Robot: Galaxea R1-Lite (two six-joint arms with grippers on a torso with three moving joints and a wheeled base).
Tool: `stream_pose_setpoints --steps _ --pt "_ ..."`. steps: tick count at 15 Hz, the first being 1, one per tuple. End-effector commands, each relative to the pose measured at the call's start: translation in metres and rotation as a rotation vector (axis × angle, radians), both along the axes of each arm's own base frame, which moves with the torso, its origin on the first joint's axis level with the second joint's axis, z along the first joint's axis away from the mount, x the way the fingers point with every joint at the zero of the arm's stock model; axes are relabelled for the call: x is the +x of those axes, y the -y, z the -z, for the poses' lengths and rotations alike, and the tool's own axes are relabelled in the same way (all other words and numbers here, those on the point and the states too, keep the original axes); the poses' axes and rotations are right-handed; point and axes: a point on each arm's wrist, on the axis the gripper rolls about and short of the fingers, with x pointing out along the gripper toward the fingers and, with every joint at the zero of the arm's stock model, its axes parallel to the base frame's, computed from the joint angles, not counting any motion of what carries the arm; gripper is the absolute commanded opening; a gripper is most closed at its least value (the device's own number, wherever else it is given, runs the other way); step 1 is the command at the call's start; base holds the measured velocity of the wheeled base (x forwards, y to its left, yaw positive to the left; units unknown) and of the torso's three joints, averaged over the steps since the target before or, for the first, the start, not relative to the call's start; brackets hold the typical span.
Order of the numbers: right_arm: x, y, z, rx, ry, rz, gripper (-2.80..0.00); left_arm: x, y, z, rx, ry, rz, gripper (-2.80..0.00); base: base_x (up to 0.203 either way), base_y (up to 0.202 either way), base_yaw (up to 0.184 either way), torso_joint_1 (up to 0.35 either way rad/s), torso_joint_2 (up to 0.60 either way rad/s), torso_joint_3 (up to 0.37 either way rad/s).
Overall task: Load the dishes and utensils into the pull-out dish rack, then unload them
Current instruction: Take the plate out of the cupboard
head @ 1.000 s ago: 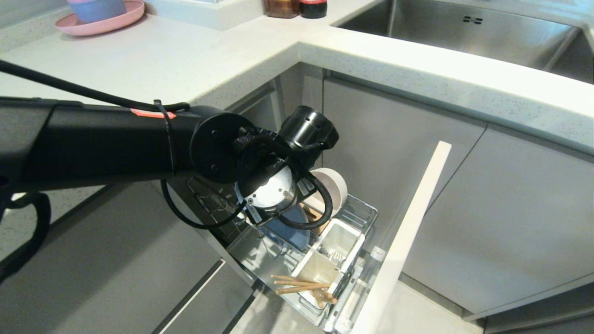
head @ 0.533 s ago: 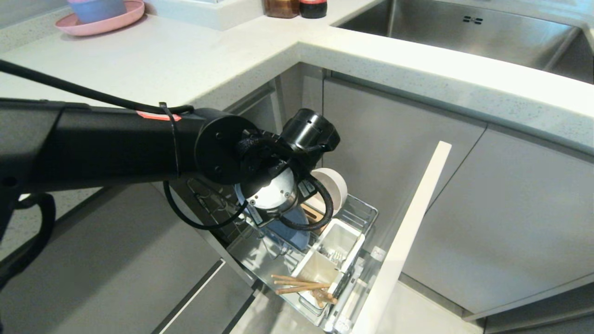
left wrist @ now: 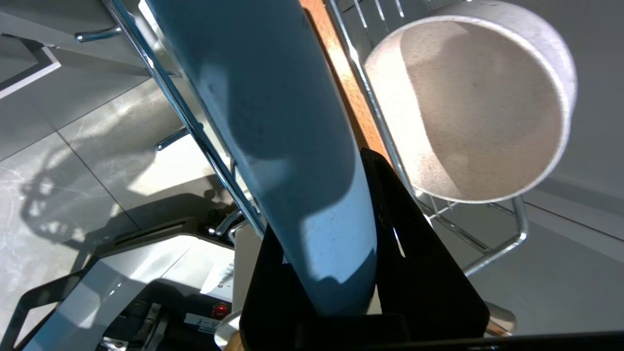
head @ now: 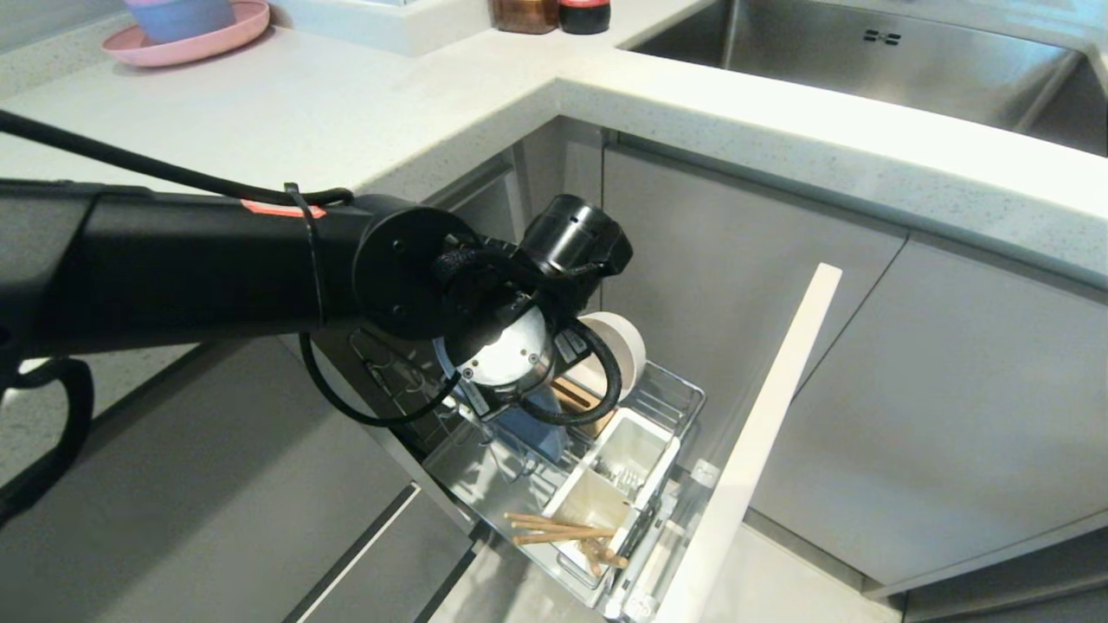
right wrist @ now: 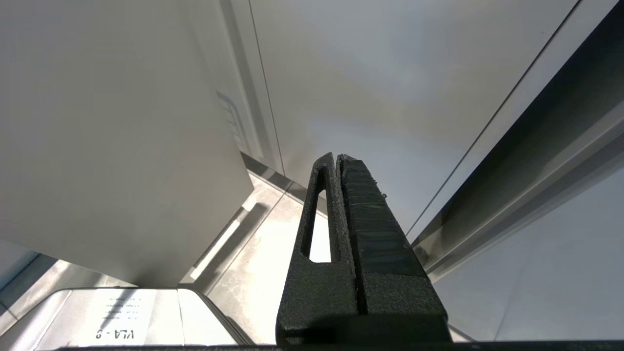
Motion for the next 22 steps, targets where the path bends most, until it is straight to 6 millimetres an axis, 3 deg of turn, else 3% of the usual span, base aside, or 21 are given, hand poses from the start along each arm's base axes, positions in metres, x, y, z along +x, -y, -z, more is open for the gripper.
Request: stream_pose_setpoints --steps 1,5,10,15,22 --pt "0.000 0.000 0.000 0.000 -0.002 0.000 -2.80 -0.005 -0.001 -0.013 -0.032 0.029 0.004 -2.80 0.000 0.000 0.000 0.000 0.00 0.000" --pt "0.000 0.000 0.000 0.000 -0.002 0.000 -2.80 -0.029 -0.002 -0.046 -0.098 0.101 0.050 -2.80 0.000 0.000 0.000 0.000 0.00 0.000" --pt "0.000 0.000 0.000 0.000 -0.002 0.000 -2.80 -0.085 -0.008 -0.094 -0.119 0.149 0.200 -2.80 0.000 0.000 0.000 0.000 0.00 0.000" --pt "0.000 0.000 0.000 0.000 -0.002 0.000 -2.80 -0.133 -0.022 -0.130 -0.009 0.241 0.440 -2.80 0.000 0.000 0.000 0.000 0.00 0.000" --pt "0.000 0.000 0.000 0.000 -0.002 0.000 -2.80 -0.151 -0.046 -0.176 0.175 0.546 0.588 -2.80 0.000 0.000 0.000 0.000 0.00 0.000"
